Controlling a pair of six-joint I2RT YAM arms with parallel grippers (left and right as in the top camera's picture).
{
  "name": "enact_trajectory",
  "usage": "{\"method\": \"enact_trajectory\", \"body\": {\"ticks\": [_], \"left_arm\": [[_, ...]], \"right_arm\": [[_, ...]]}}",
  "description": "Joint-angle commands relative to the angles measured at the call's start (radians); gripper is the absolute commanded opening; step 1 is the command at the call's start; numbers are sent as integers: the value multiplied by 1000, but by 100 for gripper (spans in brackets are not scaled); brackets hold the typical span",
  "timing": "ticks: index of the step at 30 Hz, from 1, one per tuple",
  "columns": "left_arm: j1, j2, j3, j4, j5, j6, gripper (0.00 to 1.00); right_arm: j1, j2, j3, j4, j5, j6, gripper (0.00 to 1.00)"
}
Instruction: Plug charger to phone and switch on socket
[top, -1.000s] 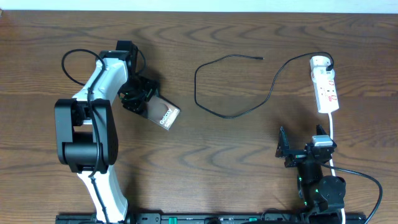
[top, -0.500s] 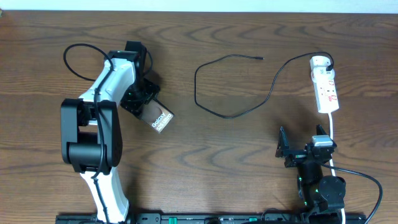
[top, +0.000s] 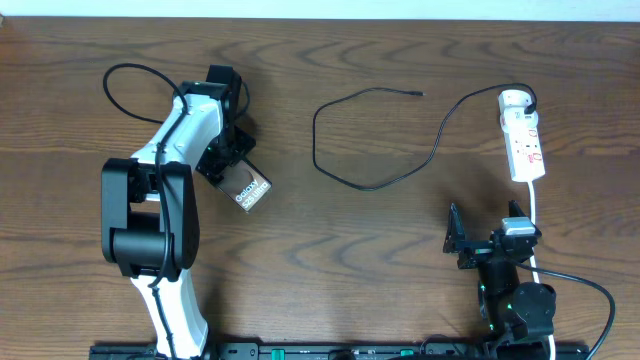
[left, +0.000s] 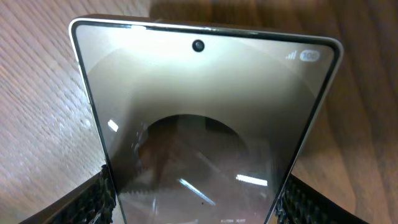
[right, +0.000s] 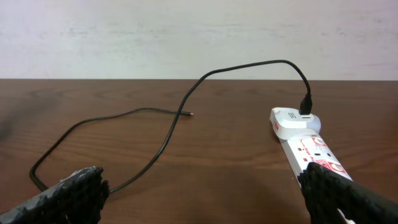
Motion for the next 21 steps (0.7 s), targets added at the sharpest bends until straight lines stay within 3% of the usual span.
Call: {"method": "enact_trajectory", "body": {"ticks": [1,13,16,19,21], "left_arm": [[-1,-35,-24,23,-72,24,47],[-2,-35,-142,158,-72,61,48],[-1,-39,-142,157,-68,61,79],[-2,-56,-141,156,-69,61,89],[-1,-85,-141,156,-69,61,91]], "right_arm": [[-6,-4,-1,-4,-2,-12,99],[-6,-4,-1,-4,-2,-12,99],[-6,-4,-1,-4,-2,-12,99],[-6,-4,-1,-4,-2,-12,99],[-6,-4,-1,-4,-2,-12,99]]}}
